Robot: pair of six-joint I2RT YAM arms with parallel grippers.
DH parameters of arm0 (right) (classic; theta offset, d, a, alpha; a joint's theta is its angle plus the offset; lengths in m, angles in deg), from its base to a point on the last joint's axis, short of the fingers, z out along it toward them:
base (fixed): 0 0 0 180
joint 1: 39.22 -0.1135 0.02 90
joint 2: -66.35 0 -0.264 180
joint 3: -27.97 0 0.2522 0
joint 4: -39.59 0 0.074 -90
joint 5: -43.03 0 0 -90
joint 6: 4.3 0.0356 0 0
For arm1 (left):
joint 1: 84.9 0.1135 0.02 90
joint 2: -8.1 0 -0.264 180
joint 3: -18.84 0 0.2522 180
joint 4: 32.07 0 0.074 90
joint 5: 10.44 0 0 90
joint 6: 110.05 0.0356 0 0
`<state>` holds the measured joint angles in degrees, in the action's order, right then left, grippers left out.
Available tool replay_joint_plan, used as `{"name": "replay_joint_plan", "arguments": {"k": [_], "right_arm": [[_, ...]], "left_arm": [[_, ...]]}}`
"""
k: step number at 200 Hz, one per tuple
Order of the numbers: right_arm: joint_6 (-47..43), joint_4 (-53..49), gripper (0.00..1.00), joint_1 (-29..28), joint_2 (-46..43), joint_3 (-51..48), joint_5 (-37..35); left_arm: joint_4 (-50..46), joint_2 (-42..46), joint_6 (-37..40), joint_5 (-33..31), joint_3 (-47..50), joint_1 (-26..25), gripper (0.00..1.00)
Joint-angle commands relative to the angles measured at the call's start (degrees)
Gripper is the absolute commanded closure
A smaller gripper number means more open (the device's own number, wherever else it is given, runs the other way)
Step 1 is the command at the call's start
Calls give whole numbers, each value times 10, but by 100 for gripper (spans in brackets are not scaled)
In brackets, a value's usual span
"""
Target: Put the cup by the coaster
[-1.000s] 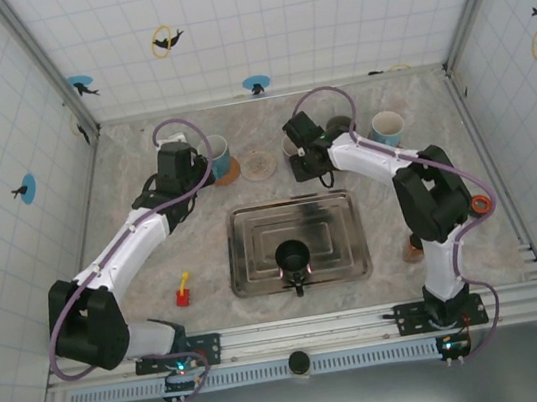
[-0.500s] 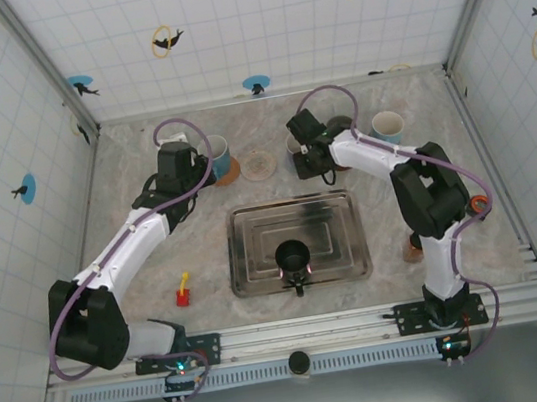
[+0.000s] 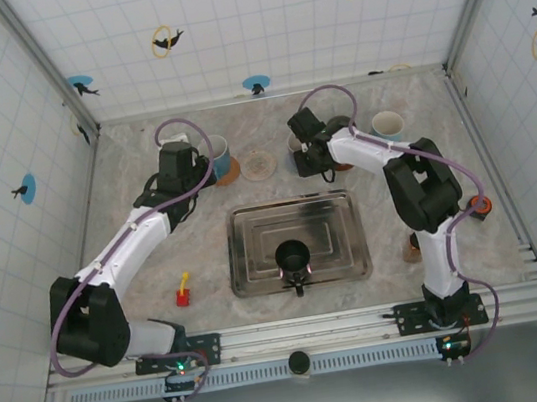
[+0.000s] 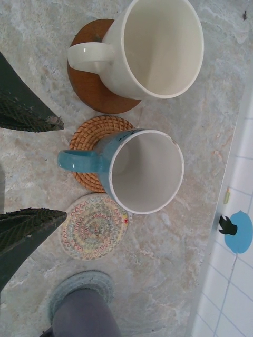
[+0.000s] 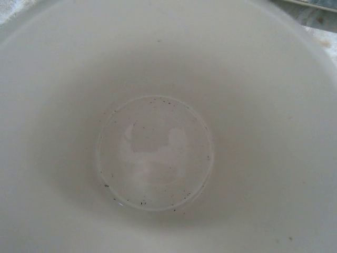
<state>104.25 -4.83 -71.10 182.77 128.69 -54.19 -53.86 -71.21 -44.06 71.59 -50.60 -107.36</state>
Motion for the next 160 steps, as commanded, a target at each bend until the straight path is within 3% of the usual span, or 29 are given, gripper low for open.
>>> {"name": "replay_joint_plan", "arguments": {"k": [1, 160], "right_arm": [[-6, 27, 100, 2, 2, 44, 0], [4, 15, 100, 0, 42, 64, 29]], "left_arm": [[13, -6, 8, 7, -22, -2, 59], [10, -14, 12, 8, -26, -3, 59]]}}
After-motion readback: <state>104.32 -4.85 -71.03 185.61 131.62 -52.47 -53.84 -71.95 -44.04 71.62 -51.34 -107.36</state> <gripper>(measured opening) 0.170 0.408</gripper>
